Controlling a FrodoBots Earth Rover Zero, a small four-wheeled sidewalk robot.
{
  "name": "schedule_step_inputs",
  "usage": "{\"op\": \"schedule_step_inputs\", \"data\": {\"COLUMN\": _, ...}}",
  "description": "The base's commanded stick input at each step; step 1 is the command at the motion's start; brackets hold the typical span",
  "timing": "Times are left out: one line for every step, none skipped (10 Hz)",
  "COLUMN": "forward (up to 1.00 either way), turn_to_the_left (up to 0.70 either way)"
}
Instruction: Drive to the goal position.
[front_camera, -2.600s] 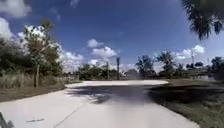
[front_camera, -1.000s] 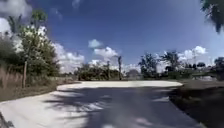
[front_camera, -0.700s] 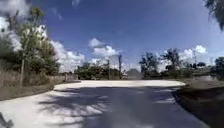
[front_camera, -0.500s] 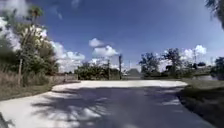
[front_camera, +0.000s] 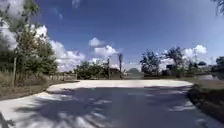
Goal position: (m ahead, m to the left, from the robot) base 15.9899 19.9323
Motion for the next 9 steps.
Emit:
{"op": "schedule_step_inputs", "data": {"forward": 0.70, "turn_to_the_left": 0.00}}
{"op": "schedule_step_inputs", "data": {"forward": 0.70, "turn_to_the_left": 0.00}}
{"op": "schedule_step_inputs", "data": {"forward": 0.70, "turn_to_the_left": 0.00}}
{"op": "schedule_step_inputs", "data": {"forward": 0.70, "turn_to_the_left": 0.00}}
{"op": "schedule_step_inputs", "data": {"forward": 0.70, "turn_to_the_left": 0.00}}
{"op": "schedule_step_inputs", "data": {"forward": 0.70, "turn_to_the_left": 0.00}}
{"op": "schedule_step_inputs", "data": {"forward": 0.70, "turn_to_the_left": 0.00}}
{"op": "schedule_step_inputs", "data": {"forward": 0.70, "turn_to_the_left": 0.00}}
{"op": "schedule_step_inputs", "data": {"forward": 0.70, "turn_to_the_left": 0.00}}
